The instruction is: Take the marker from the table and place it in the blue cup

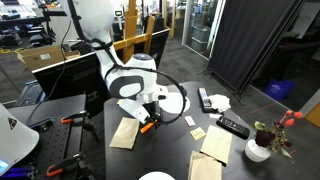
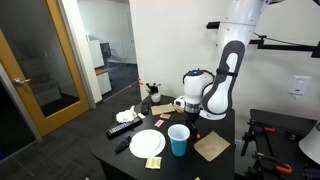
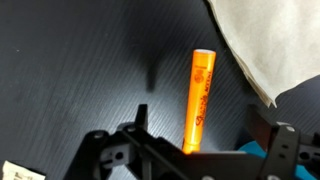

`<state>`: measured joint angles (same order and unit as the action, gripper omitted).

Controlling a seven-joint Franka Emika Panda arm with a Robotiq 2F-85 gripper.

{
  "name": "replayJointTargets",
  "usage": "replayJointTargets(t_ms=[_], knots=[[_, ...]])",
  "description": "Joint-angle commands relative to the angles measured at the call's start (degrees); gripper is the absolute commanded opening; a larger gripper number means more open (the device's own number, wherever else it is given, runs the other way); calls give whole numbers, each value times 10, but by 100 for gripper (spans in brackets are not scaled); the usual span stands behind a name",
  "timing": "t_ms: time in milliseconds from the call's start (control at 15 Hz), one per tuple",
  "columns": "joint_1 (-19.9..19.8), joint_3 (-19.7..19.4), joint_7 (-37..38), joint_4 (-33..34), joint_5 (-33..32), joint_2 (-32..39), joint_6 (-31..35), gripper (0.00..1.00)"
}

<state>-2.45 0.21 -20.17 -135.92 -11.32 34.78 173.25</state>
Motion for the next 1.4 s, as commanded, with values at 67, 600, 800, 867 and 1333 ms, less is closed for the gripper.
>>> replayJointTargets(t_ms=[67,600,800,867,1333], knots=[[-15,6,0,13,-13,17,17,67],[-23,9,2,20,-11,26,16,7],[-25,9,12,3,-4,3,20,5],[-24,8,19,-8,-2,-11,24,5],[-38,16,53,-70,20,-141,-11,5]])
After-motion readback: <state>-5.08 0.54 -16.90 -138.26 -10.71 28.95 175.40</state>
